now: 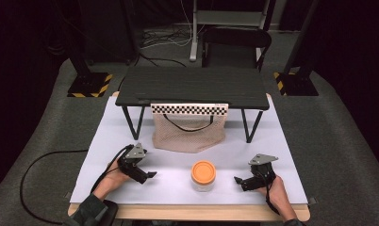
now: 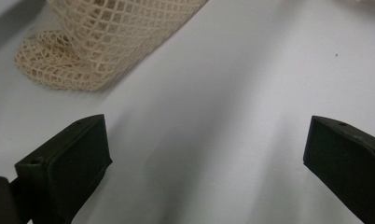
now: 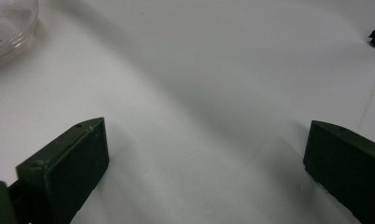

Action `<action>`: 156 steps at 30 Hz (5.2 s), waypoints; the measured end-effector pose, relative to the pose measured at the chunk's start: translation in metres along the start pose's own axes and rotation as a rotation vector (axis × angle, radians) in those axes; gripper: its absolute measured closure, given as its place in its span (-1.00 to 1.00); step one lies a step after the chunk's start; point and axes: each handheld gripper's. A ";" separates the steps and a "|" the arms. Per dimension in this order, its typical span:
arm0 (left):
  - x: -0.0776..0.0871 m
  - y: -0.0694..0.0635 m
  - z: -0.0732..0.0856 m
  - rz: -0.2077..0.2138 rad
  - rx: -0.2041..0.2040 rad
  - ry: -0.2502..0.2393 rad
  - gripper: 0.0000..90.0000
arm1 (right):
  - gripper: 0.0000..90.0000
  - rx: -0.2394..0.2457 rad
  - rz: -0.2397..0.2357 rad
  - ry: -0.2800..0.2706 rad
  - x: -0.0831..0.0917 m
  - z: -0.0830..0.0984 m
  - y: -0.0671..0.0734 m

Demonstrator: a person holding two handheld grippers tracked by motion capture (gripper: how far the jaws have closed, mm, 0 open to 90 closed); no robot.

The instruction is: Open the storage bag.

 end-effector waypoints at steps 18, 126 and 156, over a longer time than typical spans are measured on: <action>0.005 -0.012 -0.013 0.035 -0.044 0.012 -0.99 | -1.00 -0.001 -0.001 0.002 0.000 0.000 0.000; 0.000 -0.038 -0.142 0.192 -0.389 -0.075 -0.99 | -1.00 -0.002 -0.004 0.003 0.000 0.000 -0.001; -0.032 -0.029 -0.149 0.157 -0.392 -0.148 -0.99 | -1.00 -0.002 -0.003 0.005 0.000 0.000 0.000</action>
Point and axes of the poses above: each handheld gripper's, and its own axes: x roughly backward along the jaws, z roughly out of its underside, y roughly to its left, and after that the axes turned 12 degrees about x, right-handed
